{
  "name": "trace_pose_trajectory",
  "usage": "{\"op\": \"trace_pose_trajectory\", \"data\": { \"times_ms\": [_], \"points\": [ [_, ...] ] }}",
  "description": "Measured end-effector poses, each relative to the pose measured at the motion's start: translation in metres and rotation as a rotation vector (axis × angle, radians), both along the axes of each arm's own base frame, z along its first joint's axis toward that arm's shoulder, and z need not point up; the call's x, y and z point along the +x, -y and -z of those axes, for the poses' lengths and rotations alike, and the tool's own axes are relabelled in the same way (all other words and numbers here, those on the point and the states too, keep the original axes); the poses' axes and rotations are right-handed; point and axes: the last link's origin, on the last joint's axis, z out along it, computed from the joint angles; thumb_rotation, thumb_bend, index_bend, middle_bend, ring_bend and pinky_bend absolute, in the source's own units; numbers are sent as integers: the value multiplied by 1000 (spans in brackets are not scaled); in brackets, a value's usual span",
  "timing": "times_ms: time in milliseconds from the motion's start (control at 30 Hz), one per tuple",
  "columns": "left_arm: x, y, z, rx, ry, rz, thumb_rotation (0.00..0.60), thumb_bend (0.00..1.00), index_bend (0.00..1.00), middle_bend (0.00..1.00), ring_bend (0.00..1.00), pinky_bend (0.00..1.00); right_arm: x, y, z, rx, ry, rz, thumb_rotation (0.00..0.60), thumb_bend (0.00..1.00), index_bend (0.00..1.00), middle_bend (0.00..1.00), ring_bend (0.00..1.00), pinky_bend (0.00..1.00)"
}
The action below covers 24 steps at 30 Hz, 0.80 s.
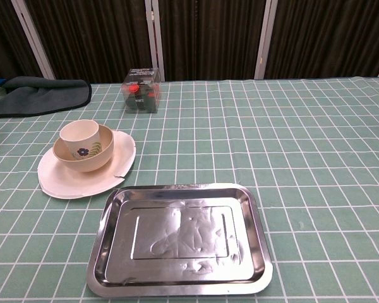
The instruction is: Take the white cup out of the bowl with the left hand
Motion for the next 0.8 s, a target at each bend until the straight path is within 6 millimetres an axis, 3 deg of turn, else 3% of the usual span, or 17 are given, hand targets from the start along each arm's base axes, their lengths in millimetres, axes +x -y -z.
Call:
{"op": "trace_pose_trajectory", "data": {
  "times_ms": [433,633,800],
  "points": [
    [0,-2,3,-12,0,1,600,111,0,0,0,0,1,0,0,-3,3,-2,600,37,28,0,0,0],
    [5,-14,10,-29,10,30,600,109,6,0,0,0,0,1,-1,-9,5,7,600,36,27,0,0,0],
    [15,-35,17,-40,8,61,600,114,186,0,0,0,0,1,-3,-12,15,7,600,38,27,0,0,0]
  ]
}}
